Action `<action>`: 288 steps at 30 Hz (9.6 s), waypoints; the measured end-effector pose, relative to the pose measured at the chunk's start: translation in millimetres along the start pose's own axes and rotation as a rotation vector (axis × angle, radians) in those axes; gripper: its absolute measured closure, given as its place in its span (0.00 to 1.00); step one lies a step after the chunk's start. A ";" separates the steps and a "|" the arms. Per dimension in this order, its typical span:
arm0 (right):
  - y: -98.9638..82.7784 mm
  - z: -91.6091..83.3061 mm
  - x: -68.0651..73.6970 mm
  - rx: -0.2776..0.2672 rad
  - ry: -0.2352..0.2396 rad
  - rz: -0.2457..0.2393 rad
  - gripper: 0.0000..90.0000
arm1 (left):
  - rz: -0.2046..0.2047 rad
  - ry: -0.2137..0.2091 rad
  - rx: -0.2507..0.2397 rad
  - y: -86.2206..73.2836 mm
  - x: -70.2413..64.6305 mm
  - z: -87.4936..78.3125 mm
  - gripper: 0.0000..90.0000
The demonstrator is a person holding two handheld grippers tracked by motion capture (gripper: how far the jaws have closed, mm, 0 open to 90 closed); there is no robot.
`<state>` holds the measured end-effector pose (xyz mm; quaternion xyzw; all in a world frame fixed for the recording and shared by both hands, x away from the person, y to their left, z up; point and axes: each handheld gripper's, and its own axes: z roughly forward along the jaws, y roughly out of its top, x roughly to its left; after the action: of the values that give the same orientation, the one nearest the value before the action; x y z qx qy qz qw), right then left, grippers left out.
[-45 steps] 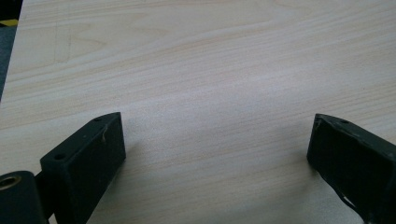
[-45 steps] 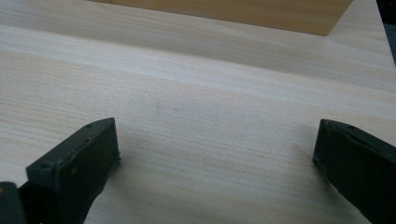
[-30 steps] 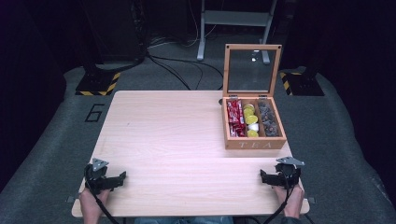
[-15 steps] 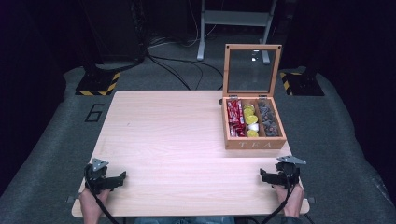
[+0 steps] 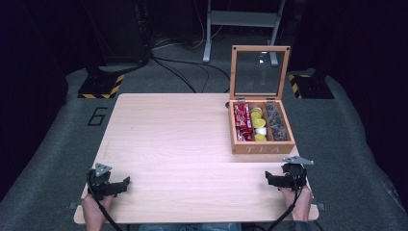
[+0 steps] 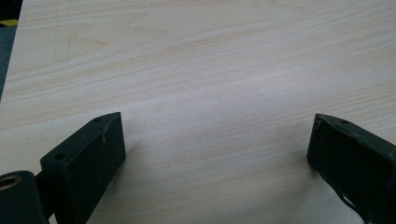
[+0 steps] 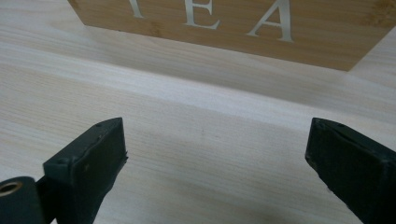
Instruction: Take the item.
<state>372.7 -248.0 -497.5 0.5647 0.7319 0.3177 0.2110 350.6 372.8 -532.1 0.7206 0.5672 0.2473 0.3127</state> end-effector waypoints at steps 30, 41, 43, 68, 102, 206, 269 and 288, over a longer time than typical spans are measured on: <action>49.4 -11.4 13.6 -0.029 0.030 -0.054 0.05 | -0.003 -0.002 0.000 0.3 -0.4 0.2 0.05; 67.7 -10.8 18.8 -0.033 0.036 -0.083 0.05 | 0.007 -0.002 0.007 0.3 0.3 -0.3 0.05; 71.4 -10.3 19.8 -0.038 0.039 -0.084 0.05 | 0.007 -0.004 0.008 0.4 0.3 -0.3 0.05; 122.3 4.6 32.7 -0.031 0.087 -0.127 0.06 | 0.006 -0.004 0.007 0.4 0.3 -0.3 0.05; 181.6 56.0 44.8 0.048 0.142 -0.143 0.05 | 0.008 -0.005 0.009 0.4 0.4 -0.4 0.05; 201.0 32.3 98.9 -0.155 0.114 -0.095 0.96 | 0.010 -0.004 0.007 0.3 0.2 -0.5 0.05; 177.1 101.8 181.9 -0.021 0.288 -0.214 0.95 | 0.011 -0.003 0.006 0.2 0.0 -0.6 0.05; 151.8 157.2 199.8 0.112 0.264 -0.245 0.95 | 0.015 -0.005 0.005 0.1 0.2 -0.7 0.05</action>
<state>528.2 4.0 -492.1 0.4358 0.8330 0.3196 0.1184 350.2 373.0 -531.6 0.7262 0.5616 0.2466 0.3105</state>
